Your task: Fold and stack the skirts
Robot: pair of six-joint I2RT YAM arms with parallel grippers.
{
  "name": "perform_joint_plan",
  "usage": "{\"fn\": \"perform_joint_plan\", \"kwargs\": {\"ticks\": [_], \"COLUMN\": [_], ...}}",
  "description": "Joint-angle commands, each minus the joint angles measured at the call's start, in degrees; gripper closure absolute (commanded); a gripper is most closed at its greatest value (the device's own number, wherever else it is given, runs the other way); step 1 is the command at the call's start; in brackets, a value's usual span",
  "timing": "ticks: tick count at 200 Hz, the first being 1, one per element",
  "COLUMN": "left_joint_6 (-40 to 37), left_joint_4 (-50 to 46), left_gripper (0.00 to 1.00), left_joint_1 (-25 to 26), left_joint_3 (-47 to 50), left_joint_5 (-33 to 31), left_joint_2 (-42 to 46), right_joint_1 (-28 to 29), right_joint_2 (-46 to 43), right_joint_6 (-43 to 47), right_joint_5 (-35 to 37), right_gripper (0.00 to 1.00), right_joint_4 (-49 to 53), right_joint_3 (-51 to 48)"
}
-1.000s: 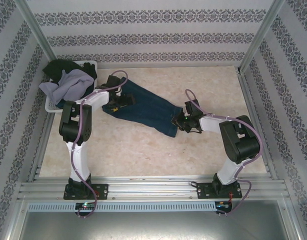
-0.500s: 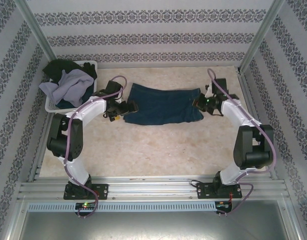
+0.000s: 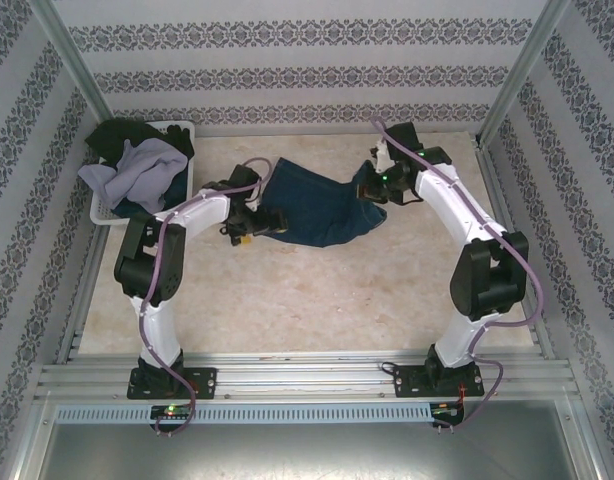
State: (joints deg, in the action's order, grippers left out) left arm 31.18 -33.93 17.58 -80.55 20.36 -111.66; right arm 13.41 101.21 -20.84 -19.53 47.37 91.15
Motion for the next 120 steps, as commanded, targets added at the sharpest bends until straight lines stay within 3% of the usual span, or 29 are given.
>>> {"fn": "perform_joint_plan", "kwargs": {"ticks": [1,35,60,101,120], "left_joint_6": [-7.8,-20.2,-24.4,-28.2,-27.0], "left_joint_4": [-2.2,-8.3,-17.1,-25.3,-27.3], "left_gripper": [0.0,0.02,0.21,0.31,0.44], "left_joint_1": [-0.1,-0.5,-2.3,-3.2,-3.5], "left_joint_3": [-7.9,-19.8,-34.4,-52.6,-55.5], "left_joint_5": [1.6,-6.8,-10.6,-9.7,-10.7], "left_joint_2": [-0.5,-8.9,-20.6,-33.2,-36.2], "right_joint_1": [-0.4,-0.5,-0.7,-1.0,-1.4], "right_joint_2": [0.5,-0.9,-1.6,-2.6,-3.3], "right_joint_6": [-1.2,-1.6,-1.9,-2.0,-2.0], "right_joint_5": [2.2,2.0,1.1,0.4,-0.1], "right_gripper": [1.0,1.0,1.0,1.0,1.0], "right_joint_4": [2.6,0.3,-1.3,-3.1,-3.6], "right_joint_3": [0.7,-2.5,-4.0,-7.0,-8.4]}}
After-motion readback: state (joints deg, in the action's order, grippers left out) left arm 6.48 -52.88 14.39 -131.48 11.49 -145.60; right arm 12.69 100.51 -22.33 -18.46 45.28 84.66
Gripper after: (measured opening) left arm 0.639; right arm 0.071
